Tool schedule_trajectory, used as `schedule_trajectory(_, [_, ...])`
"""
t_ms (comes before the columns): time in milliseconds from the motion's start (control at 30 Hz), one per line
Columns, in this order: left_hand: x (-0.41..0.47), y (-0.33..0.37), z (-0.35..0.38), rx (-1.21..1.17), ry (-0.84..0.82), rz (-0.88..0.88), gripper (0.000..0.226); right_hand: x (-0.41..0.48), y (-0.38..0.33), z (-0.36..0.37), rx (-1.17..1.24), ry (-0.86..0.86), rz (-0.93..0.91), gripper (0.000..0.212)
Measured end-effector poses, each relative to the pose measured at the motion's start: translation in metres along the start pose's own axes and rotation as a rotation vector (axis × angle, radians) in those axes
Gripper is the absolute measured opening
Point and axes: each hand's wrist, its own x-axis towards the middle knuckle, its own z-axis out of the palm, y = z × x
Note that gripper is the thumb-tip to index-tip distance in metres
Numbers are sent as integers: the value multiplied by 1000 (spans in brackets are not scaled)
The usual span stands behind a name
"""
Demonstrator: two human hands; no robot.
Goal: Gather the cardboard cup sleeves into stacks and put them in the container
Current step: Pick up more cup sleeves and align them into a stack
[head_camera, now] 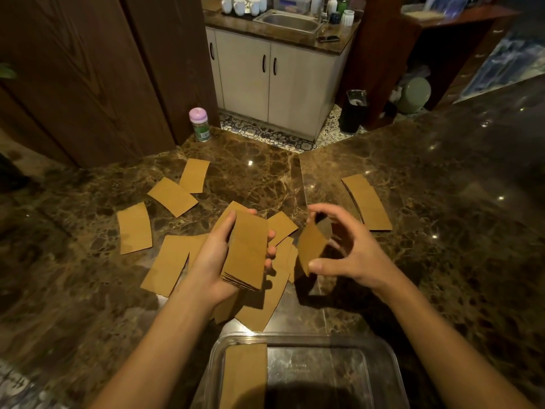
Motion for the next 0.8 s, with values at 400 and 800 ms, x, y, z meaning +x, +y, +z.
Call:
schedule_trajectory(400, [-3,-26,18,381,-60,122,51,-19,2,26,-75,130,-174,97])
schedule_trajectory(800, [-9,-17,20,540,-45,235,58,-1,-21,13,70,204,138,46])
